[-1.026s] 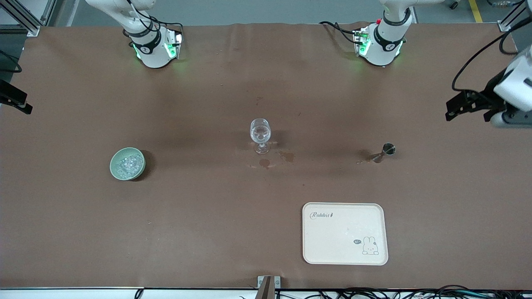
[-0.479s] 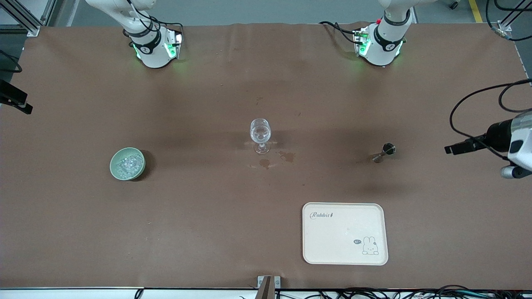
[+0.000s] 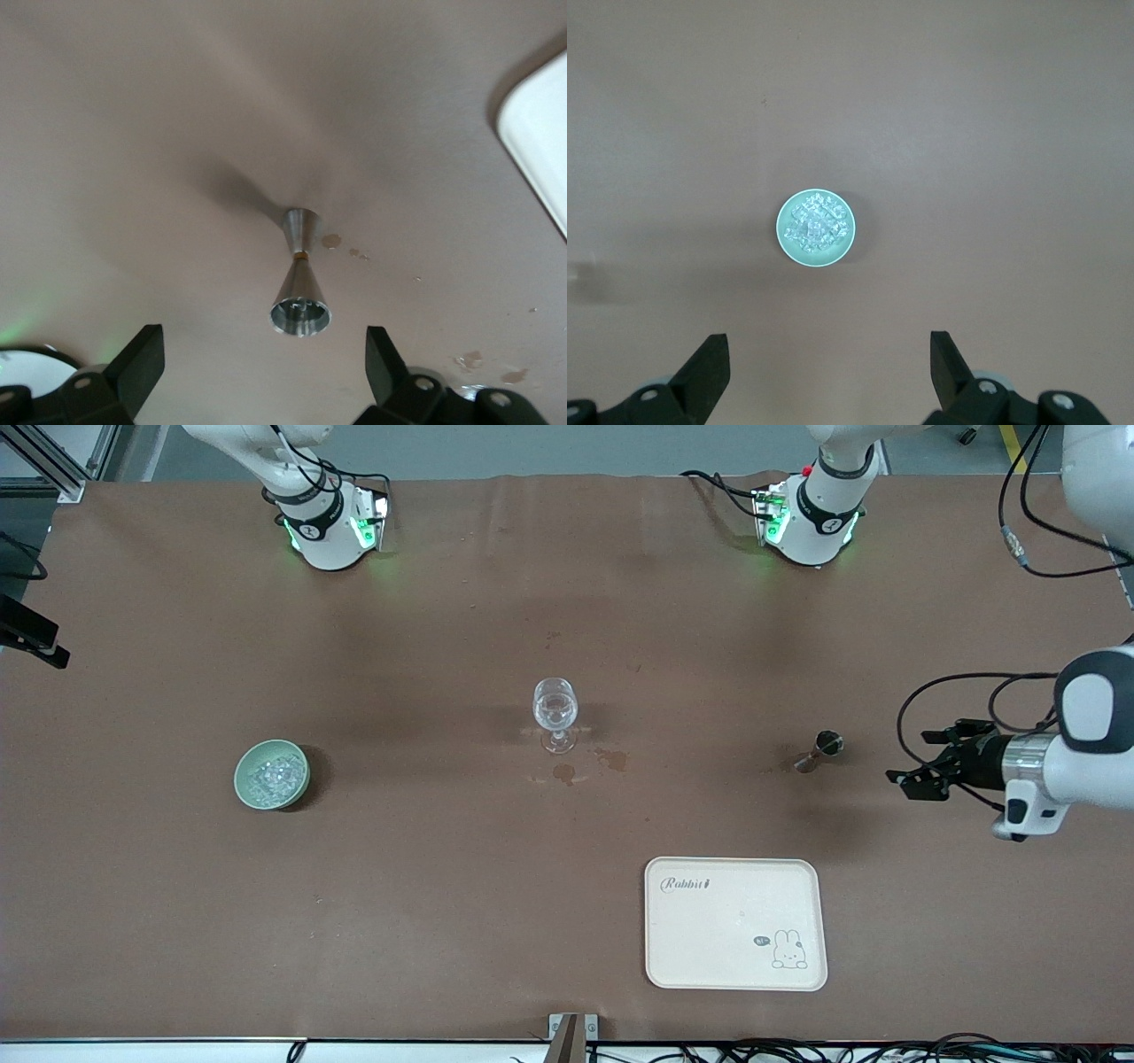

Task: Pour wine and add ice with both arms
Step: 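Reach the left gripper toward the small metal jigger, then close the left gripper around the metal jigger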

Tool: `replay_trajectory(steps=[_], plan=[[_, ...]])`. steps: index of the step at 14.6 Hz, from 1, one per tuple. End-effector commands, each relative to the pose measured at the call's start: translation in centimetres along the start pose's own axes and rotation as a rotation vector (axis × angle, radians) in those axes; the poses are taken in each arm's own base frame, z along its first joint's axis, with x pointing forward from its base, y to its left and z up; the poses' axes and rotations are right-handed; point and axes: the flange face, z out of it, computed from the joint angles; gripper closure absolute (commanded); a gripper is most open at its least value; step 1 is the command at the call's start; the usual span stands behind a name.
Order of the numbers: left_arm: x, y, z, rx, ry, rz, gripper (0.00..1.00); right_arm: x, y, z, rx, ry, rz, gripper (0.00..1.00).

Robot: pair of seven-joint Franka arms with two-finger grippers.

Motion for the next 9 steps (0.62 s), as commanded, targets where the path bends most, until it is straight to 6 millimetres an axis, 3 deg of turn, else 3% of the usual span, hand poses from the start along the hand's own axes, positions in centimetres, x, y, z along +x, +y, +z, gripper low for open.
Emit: replay_trajectory(steps=[1,4,9], plan=[[3.8,-1.6,3.2,-0.065,-0.124,-0.089,0.00,-0.5,0.4,-0.1,0.008,0.001,0.001,0.00],[6.7,-2.6,7.3,-0.123,-0.244,-0.151,0.00,-0.5,0.4,0.0,0.008,0.001,0.001,0.00],[8.0,-2.8,12.3,-0.203,-0.401,-0.215,0.13,-0.5,0.9,0.1,0.008,0.005,0.017,0.00]])
